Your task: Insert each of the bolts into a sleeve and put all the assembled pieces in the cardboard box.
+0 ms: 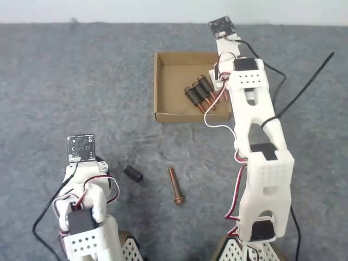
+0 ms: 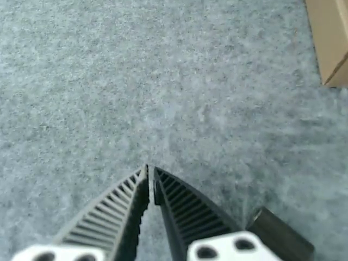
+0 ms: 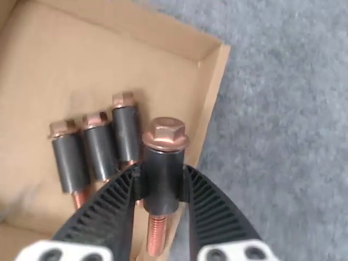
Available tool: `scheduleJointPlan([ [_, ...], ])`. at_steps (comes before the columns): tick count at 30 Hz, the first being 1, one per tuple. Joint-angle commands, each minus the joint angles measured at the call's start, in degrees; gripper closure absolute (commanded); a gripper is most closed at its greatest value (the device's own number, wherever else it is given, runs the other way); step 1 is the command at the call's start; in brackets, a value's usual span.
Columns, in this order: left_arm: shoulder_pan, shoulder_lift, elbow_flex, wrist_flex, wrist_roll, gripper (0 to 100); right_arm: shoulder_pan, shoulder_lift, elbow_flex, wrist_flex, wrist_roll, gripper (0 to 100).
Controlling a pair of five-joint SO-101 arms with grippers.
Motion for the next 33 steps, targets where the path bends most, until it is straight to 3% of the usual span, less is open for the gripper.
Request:
scheduleJointPlan([
  [1,-0.3,-0.9,-0.2,-0.1,-0.4,99,-0.2,0.9,-8.0,0.1,0.9,98.9],
  [13,-0.1,-0.9,-0.2,-0.1,-0.4,99,-0.2,16.1,-22.7,0.6,3.6,98.7],
  [19,-0.1,-0.9,-0.2,-0.1,-0.4,99,-1.1,18.9,-26.8,4.3,3.6,84.7],
  [23,-0.1,-0.9,-0.2,-0.2,-0.4,99,-1.4,18.4,-28.6,6.9,3.2,89.7],
  [27,-0.1,-0.9,-0.2,-0.7,-0.4,99,-1.5,18.2,-34.4,14.2,2.6,92.5],
  [33,-0.2,-0.9,-0.2,-1.4,-0.4,99,-0.5,18.9,-51.3,32.6,-5.0,92.6],
])
